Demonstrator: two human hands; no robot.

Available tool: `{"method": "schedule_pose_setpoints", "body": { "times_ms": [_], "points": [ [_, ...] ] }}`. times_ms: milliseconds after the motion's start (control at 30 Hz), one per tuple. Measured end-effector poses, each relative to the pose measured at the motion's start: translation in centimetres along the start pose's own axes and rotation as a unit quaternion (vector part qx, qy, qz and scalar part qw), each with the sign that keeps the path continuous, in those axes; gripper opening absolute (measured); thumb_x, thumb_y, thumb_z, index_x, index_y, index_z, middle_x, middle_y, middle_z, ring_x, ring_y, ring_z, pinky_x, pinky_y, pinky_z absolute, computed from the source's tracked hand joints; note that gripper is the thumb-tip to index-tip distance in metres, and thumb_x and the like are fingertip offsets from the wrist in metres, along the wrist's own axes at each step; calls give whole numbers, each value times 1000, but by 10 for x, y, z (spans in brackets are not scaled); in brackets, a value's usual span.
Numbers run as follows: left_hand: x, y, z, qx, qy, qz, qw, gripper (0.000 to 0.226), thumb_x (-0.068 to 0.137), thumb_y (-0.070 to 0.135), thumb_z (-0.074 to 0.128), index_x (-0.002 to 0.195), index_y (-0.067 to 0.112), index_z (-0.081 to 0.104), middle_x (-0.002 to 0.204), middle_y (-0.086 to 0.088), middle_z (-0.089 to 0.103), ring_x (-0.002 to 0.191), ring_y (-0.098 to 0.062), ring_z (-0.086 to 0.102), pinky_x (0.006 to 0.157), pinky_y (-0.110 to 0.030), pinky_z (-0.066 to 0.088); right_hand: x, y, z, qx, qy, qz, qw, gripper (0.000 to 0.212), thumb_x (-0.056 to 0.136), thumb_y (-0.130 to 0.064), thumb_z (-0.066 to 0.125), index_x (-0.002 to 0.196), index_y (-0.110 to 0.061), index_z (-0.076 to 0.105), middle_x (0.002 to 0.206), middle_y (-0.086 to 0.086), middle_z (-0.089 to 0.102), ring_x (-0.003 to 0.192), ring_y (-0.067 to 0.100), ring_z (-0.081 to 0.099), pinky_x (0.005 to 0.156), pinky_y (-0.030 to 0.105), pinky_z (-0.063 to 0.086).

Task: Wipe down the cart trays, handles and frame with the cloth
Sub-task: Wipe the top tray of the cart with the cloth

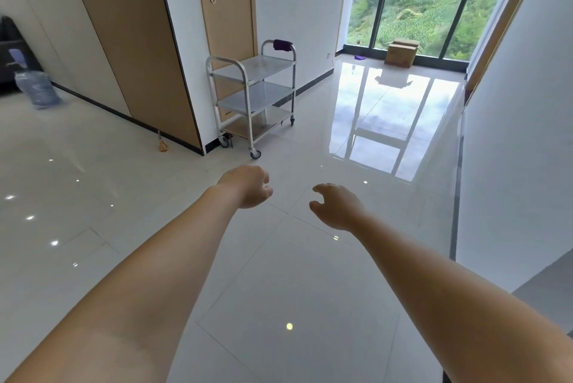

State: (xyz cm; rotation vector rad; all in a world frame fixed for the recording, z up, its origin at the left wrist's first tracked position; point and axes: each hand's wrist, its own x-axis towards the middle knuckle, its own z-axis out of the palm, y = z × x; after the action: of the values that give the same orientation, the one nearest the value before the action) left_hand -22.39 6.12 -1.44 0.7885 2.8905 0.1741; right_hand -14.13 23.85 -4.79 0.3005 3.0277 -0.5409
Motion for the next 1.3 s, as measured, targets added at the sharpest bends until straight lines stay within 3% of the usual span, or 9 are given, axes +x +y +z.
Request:
{"method": "schedule_pose_setpoints", "body": {
  "times_ms": [567, 1300],
  "points": [
    [211, -70, -21, 17, -31, -3, 999, 40, 94, 34, 44, 130, 17, 51, 130, -5, 54, 118, -24, 48, 96, -35, 40, 221, -3, -5, 32, -13, 16, 999, 49, 95, -28, 45, 142, -16, 38, 148, 2, 39, 135, 21, 34, 105, 30, 30],
    [548, -3, -47, -9, -23, -10, 1000, 37, 93, 32, 44, 125, 15, 54, 127, -4, 56, 113, -24, 52, 92, -34, 43, 527, 151, -92, 6, -44, -28, 999, 50, 96, -26, 44, 144, -14, 36, 149, 3, 36, 136, 22, 34, 106, 31, 29]
  ]
}}
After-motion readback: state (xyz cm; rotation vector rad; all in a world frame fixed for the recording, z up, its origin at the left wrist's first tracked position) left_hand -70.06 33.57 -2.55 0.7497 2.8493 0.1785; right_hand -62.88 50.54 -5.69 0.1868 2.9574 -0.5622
